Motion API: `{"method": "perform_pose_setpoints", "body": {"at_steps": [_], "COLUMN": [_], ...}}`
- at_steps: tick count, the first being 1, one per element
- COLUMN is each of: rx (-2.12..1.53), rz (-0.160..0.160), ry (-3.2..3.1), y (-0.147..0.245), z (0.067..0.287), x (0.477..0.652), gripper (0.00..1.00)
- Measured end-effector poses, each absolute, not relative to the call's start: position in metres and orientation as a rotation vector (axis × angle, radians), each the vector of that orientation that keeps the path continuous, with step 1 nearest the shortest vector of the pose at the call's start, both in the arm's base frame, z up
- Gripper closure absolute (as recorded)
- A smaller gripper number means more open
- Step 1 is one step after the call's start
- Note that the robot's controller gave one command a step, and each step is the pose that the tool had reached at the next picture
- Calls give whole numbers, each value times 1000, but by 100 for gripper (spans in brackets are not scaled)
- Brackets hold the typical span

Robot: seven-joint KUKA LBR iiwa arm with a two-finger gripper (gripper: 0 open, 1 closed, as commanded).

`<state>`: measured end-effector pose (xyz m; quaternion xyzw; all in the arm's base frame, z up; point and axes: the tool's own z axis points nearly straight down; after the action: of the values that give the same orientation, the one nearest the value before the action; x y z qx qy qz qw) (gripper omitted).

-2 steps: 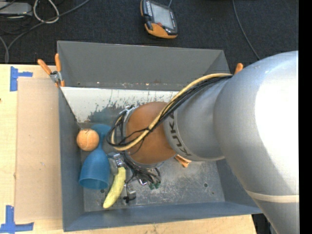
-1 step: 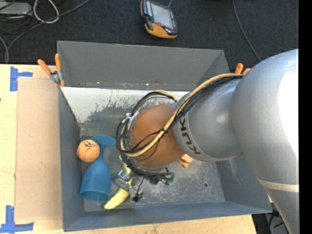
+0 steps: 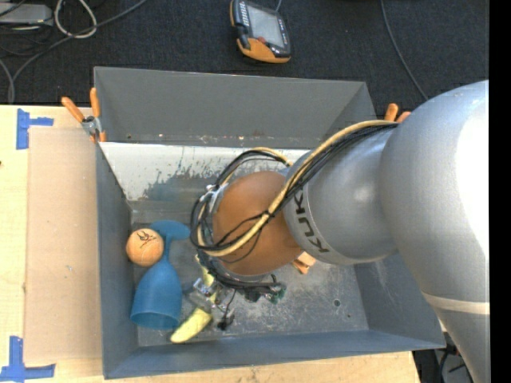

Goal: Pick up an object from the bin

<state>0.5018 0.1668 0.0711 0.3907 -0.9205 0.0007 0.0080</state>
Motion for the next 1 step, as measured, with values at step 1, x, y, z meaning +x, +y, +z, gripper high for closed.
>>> {"method": "perform_pose_setpoints", "body": {"at_steps": [1], "rx": [1215], "rz": [-1], "ry": [-2868], "y": [167], "z": [103], "x": [498], "gripper": [100]}}
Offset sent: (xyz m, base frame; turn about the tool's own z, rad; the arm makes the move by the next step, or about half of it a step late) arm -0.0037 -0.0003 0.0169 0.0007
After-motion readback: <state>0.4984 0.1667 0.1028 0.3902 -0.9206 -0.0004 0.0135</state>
